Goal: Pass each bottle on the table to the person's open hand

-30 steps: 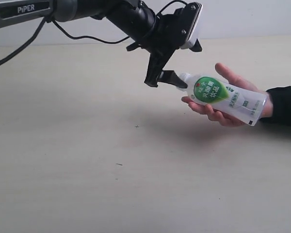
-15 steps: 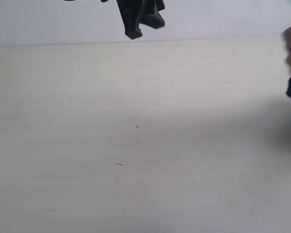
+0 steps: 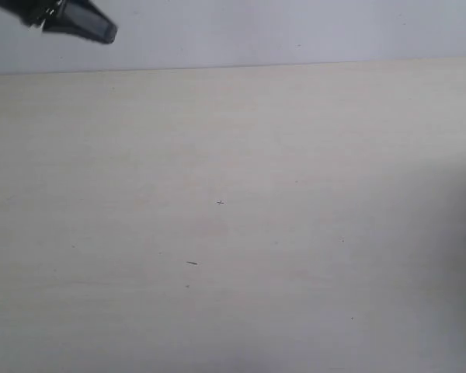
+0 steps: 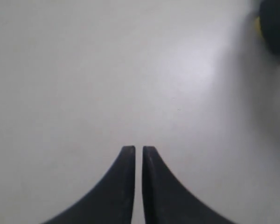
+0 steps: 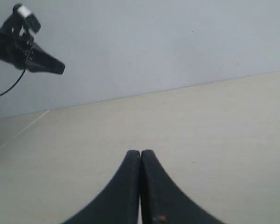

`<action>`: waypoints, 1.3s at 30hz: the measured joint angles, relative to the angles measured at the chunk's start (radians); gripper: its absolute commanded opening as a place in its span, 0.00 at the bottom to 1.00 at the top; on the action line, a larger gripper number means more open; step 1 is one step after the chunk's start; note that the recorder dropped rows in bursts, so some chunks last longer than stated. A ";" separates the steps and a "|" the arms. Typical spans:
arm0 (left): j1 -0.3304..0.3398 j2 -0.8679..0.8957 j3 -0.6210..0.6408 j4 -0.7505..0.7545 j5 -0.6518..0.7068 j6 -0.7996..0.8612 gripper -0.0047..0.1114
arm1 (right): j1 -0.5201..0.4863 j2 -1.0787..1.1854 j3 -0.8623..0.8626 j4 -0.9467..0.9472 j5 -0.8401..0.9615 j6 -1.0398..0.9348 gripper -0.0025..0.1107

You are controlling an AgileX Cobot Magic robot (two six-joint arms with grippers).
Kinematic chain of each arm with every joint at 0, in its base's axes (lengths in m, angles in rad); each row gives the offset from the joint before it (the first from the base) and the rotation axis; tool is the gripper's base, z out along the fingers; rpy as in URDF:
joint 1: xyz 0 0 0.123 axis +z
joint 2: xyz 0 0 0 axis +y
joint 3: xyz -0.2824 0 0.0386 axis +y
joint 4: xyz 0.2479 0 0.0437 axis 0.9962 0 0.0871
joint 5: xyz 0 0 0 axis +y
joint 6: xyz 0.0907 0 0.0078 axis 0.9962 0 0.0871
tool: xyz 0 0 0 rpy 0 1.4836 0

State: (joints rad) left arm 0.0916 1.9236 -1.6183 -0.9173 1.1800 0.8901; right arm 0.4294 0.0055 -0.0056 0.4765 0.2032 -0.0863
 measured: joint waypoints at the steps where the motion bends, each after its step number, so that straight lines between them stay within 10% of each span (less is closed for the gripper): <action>1: 0.035 -0.010 0.067 -0.066 0.006 0.036 0.11 | 0.000 0.000 0.000 0.000 0.000 0.000 0.02; 10: 0.237 -0.257 0.658 -0.536 0.029 0.567 0.11 | 0.000 0.000 0.000 0.000 0.000 0.000 0.02; 19: 0.113 -0.504 0.988 -0.786 0.031 0.845 0.11 | 0.000 0.000 0.000 0.000 0.000 0.000 0.02; 25: -0.005 -0.564 1.053 -0.750 0.033 0.851 0.11 | 0.000 0.000 0.000 0.000 0.000 0.000 0.02; 39: -0.016 -0.568 1.063 -0.656 0.033 0.881 0.11 | 0.000 0.000 0.000 0.000 0.000 0.000 0.02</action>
State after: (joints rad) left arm 0.0760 1.3557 -0.5556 -1.5735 1.2133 1.7708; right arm 0.4294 0.0055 -0.0056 0.4765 0.2032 -0.0863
